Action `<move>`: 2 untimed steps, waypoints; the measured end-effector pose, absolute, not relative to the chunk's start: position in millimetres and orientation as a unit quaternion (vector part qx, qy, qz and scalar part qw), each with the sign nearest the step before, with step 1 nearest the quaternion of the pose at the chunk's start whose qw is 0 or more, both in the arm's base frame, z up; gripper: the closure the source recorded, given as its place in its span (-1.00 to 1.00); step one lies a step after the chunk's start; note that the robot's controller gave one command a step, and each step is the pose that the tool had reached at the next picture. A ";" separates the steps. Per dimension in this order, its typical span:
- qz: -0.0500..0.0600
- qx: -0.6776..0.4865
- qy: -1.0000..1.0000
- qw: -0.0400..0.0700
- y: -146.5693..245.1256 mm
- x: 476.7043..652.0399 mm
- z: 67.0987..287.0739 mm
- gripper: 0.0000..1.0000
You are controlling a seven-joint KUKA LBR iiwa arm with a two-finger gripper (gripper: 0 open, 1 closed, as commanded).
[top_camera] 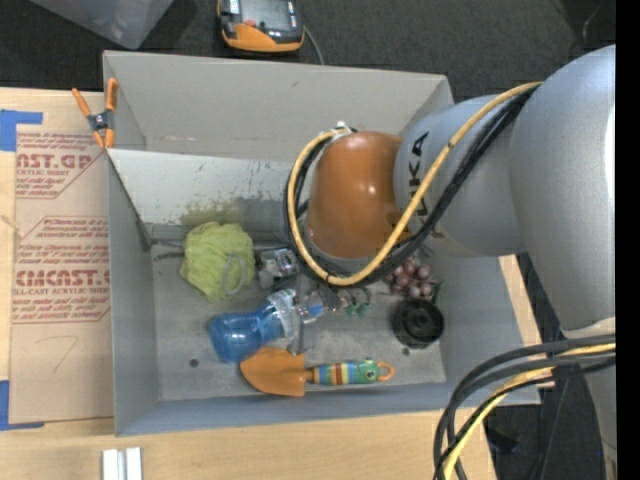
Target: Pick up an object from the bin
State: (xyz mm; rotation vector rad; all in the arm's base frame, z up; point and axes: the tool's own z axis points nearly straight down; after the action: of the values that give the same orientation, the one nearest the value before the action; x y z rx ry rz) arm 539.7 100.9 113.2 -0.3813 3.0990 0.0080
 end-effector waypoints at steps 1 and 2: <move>0.003 -0.122 0.993 0.009 101.0 539.4 112.9 -1.00; 0.004 -0.120 0.993 0.008 108.1 531.2 82.3 -1.00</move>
Offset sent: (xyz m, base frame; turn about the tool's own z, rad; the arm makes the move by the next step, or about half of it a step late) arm -0.0073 0.0059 -0.0291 0.0050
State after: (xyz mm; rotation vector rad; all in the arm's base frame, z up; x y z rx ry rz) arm 531.2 108.1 82.3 -0.3752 3.1025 0.0115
